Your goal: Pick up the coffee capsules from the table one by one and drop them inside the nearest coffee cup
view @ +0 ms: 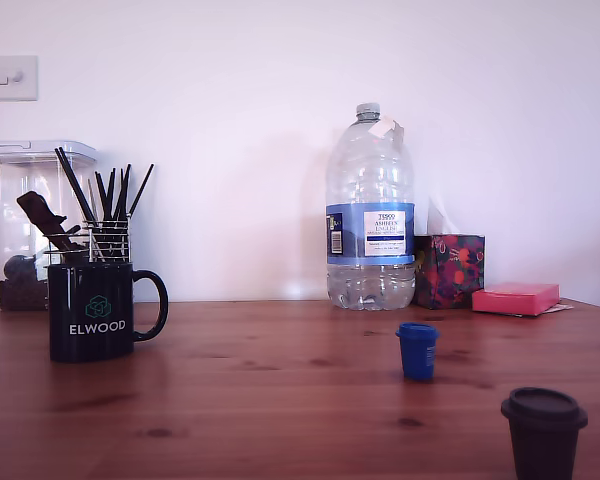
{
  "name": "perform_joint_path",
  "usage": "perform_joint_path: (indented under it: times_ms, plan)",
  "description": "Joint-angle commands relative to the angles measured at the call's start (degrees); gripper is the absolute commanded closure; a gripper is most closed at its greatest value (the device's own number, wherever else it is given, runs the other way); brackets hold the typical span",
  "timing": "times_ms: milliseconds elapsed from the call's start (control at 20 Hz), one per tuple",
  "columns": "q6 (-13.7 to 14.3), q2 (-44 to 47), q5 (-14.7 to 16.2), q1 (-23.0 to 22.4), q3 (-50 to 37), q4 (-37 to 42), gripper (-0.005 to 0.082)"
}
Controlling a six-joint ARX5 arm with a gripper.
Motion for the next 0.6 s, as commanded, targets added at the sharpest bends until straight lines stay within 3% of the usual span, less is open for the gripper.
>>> perform_joint_path:
  times_ms: [0, 550]
  plan:
    - [0.0, -0.1, 0.1, 0.3, -0.9, 0.3, 0.0793]
    - [-0.7, -0.1, 0.5, 0.3, -0.9, 2.4, 0.0793]
